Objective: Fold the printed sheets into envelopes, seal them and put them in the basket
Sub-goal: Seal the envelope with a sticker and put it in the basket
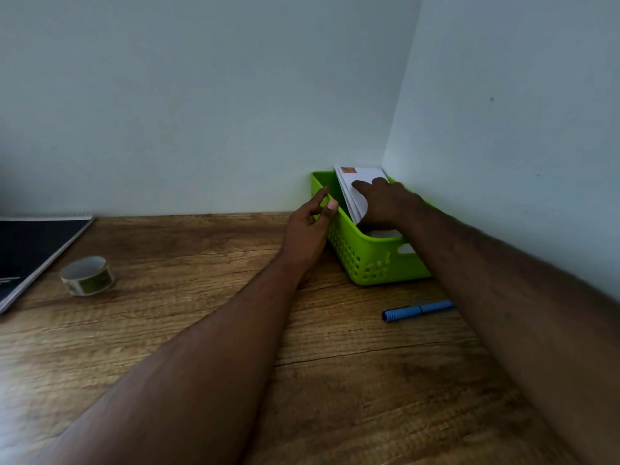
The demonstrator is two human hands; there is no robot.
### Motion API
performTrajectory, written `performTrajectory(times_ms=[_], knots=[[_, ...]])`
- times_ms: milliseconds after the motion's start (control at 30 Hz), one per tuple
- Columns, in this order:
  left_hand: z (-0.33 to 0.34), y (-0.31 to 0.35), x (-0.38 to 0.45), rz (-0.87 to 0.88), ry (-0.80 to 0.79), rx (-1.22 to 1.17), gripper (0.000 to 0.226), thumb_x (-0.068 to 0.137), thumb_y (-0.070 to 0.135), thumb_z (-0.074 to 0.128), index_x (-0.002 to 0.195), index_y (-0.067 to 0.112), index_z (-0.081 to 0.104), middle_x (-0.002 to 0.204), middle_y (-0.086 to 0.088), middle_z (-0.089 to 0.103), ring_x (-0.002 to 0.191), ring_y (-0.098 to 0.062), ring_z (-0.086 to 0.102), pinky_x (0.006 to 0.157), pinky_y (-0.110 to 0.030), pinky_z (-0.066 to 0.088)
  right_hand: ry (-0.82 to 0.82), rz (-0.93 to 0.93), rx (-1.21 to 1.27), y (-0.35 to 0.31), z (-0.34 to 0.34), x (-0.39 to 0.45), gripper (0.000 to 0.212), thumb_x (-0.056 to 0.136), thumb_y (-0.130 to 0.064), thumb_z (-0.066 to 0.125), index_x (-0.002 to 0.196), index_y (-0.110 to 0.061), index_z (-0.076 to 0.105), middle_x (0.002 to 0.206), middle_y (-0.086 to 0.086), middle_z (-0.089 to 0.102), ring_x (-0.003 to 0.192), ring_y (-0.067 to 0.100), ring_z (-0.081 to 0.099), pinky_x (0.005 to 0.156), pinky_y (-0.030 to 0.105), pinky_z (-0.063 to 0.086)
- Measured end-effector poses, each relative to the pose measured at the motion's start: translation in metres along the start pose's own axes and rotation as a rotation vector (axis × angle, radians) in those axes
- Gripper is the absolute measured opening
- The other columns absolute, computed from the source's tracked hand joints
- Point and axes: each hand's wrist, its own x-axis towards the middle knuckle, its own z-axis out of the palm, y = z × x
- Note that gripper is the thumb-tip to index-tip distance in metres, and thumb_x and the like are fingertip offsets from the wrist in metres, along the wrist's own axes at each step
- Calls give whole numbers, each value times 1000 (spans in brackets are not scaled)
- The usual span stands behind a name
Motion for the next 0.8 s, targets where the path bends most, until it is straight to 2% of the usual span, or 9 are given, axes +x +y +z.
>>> performTrajectory(times_ms=[67, 200, 300, 433, 500, 567, 600, 700, 800], knots=[[0, 0, 0, -6, -1, 3, 47, 97, 37, 55, 142, 27, 48, 134, -5, 58, 118, -10, 50, 102, -31, 44, 12, 12, -46, 1, -2, -2, 99, 66, -55, 74, 147, -33, 21, 147, 9, 31, 131, 37, 36, 96, 45, 40], [-1, 0, -1, 4, 1, 12, 48, 97, 37, 55, 143, 27, 46, 137, -7, 57, 126, -17, 51, 101, -30, 43, -92, -29, -47, -2, 3, 3, 96, 67, -55, 68, 147, -32, 20, 144, 13, 36, 130, 37, 40, 103, 46, 40], [-1, 2, -6, -6, 30, 8, 51, 96, 35, 57, 145, 28, 43, 138, -10, 56, 124, -20, 53, 103, -40, 47, -153, -72, 101, -4, -7, -3, 88, 80, -47, 67, 150, -20, 21, 152, 15, 31, 138, 31, 34, 110, 37, 33], [-5, 14, -16, -103, 66, -46, 53, 96, 25, 59, 146, 22, 42, 128, -12, 61, 112, -17, 58, 98, -39, 50, 142, -92, 368, -8, -53, -19, 72, 80, -51, 68, 136, -10, 49, 145, 12, 46, 134, 25, 41, 108, 31, 31], [-11, 21, -23, -153, 58, -6, 54, 95, 22, 60, 146, 18, 42, 127, -10, 61, 108, -15, 58, 90, -27, 51, 256, -109, 380, -11, -73, -26, 59, 79, -46, 71, 126, -12, 58, 136, 10, 54, 127, 24, 48, 104, 31, 37], [-25, 29, -34, -133, 17, 127, 53, 95, 19, 61, 145, 16, 44, 128, -8, 60, 105, -11, 57, 81, -12, 44, 328, -140, 424, -22, -88, -34, 47, 78, -42, 72, 115, -14, 65, 126, 7, 60, 118, 22, 54, 98, 31, 41], [-39, 34, -42, -98, -1, 213, 50, 95, 19, 61, 142, 15, 47, 129, -8, 60, 105, -10, 56, 82, -11, 41, 348, -171, 465, -35, -94, -40, 42, 78, -41, 72, 110, -15, 67, 120, 5, 62, 113, 20, 57, 95, 31, 43], [-89, 48, -70, 24, 41, 497, 36, 93, 20, 61, 129, 14, 62, 126, -5, 64, 109, -13, 60, 86, -17, 41, 341, -287, 539, -84, -97, -58, 29, 78, -35, 72, 97, -14, 72, 106, 6, 69, 99, 20, 63, 89, 31, 48], [-150, 63, -106, 121, 200, 808, 29, 89, 23, 60, 115, 19, 71, 118, -2, 69, 109, -22, 63, 94, -33, 48, 217, -390, 598, -149, -74, -78, 31, 79, -30, 73, 104, -12, 72, 108, 5, 70, 98, 18, 64, 88, 28, 49]])
